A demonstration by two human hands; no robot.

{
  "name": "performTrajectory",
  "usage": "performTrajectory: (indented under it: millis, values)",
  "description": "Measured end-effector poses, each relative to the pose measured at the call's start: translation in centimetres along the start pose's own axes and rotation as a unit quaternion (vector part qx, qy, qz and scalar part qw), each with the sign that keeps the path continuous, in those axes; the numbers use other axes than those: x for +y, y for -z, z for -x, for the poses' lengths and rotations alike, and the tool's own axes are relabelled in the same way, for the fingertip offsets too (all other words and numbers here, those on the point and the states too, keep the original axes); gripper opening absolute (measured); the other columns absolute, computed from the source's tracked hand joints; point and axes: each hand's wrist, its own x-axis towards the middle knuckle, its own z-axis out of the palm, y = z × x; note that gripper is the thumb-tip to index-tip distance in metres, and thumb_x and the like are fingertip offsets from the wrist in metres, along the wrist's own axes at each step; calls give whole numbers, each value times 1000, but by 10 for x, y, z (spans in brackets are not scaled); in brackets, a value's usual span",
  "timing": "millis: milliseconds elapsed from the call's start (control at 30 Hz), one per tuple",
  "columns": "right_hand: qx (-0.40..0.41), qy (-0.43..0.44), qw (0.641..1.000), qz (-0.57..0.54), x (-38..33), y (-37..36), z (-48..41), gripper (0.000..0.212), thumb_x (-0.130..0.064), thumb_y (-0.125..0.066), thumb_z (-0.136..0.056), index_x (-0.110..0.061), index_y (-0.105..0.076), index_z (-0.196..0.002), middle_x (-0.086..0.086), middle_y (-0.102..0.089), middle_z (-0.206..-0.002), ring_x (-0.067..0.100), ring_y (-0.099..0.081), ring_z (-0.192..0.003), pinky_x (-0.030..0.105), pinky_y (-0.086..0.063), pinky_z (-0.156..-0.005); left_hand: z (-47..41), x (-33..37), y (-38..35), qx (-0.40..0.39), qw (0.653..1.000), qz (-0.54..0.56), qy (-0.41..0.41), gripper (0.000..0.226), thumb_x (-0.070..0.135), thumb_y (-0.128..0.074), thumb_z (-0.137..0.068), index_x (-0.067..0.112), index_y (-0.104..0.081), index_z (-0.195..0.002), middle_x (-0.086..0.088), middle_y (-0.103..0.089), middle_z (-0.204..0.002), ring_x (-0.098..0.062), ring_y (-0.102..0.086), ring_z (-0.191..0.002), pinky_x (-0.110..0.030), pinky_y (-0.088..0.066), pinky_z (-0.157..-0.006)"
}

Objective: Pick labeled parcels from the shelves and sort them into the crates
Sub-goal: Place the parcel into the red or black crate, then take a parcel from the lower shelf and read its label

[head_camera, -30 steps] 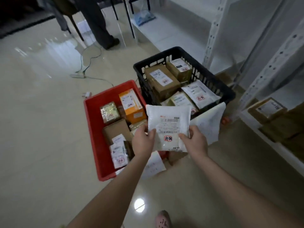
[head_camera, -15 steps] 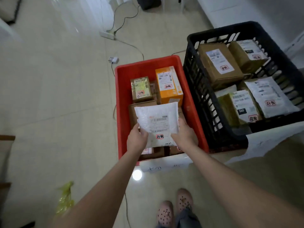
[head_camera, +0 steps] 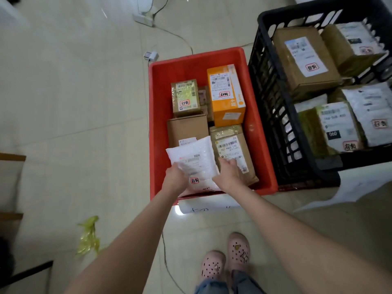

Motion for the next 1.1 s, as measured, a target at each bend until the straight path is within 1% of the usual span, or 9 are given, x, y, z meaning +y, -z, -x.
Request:
performTrajectory:
  millis: [67, 133, 200, 300, 500, 667, 833, 967, 1100]
  values:
    - [32, 10, 999, 6, 5, 8, 10, 62, -23, -58, -89, -27, -30, -145, 5, -31, -141, 25, -42, -123, 37, -46, -90, 10, 6, 1, 7, 998, -34, -46, 47, 10, -45, -93, 6, -34, -139, -18, -40, -139, -31, -44, -123, -37, -41, -94]
    - [57, 19, 998, 12, 9, 17, 22, 64, -29, -58, -91, -27, -27, -147, 3, -30, -144, 24, -35, -128, 37, -42, -96, 22, 14, 1, 17, 994, -71, -81, 63, 17, -54, -91, 13, -26, -147, -12, -26, -151, -28, -44, -127, -35, -46, -86]
    - [82, 23, 996, 1, 15, 24, 38, 65, -32, -58, -91, -28, -26, -148, 1, -27, -147, 23, -32, -131, 38, -42, -98, 34, 26, -1, 27, 984, -123, -129, 69, 20, -58, -88, 17, -23, -148, -7, -22, -154, -26, -45, -126, -33, -48, -81]
    - [122, 23, 992, -20, 30, 34, 67, 64, -33, -58, -91, -28, -27, -147, 0, -29, -147, 22, -34, -128, 35, -44, -95, 57, 47, -10, 25, 960, -188, -208, 71, 25, -59, -88, 17, -23, -148, -6, -22, -154, -25, -37, -133, -38, -49, -91]
    - [178, -49, 980, -73, 85, 39, 135, 53, -37, -60, -90, -27, -42, -138, 0, -39, -139, 22, -38, -126, 34, -41, -97, 118, 77, -46, -8, 898, -284, -336, 75, 29, -58, -88, 20, -17, -150, -5, -22, -153, -26, -40, -131, -37, -51, -92]
    - [197, -139, 965, -103, 159, 43, 194, 50, -33, -59, -90, -26, -43, -137, 2, -40, -138, 23, -37, -128, 31, -37, -99, 168, 111, -100, -55, 841, -344, -415, 72, 31, -55, -87, 16, -20, -149, -7, -25, -150, -26, -41, -129, -37, -48, -91]
    - [222, -236, 935, -146, 244, 32, 261, 50, -33, -59, -90, -27, -43, -137, 3, -42, -136, 23, -38, -128, 31, -37, -101, 230, 153, -166, -92, 777, -387, -488, 73, 31, -57, -88, 17, -18, -149, -7, -24, -151, -26, -40, -131, -36, -46, -91]
    - [252, -292, 903, -187, 316, 15, 321, 49, -32, -56, -91, -24, -42, -137, 2, -39, -137, 23, -35, -129, 32, -36, -103, 294, 178, -225, -110, 717, -413, -551, 73, 31, -55, -90, 15, -15, -150, -8, -21, -154, -26, -31, -138, -36, -38, -103]
    - [285, -319, 875, -228, 387, -2, 375, 48, -31, -55, -92, -25, -42, -138, 2, -37, -138, 22, -34, -129, 30, -38, -103, 365, 202, -288, -113, 663, -438, -597, 72, 32, -53, -92, 15, -14, -150, -6, -20, -154, -26, -28, -139, -37, -35, -106]
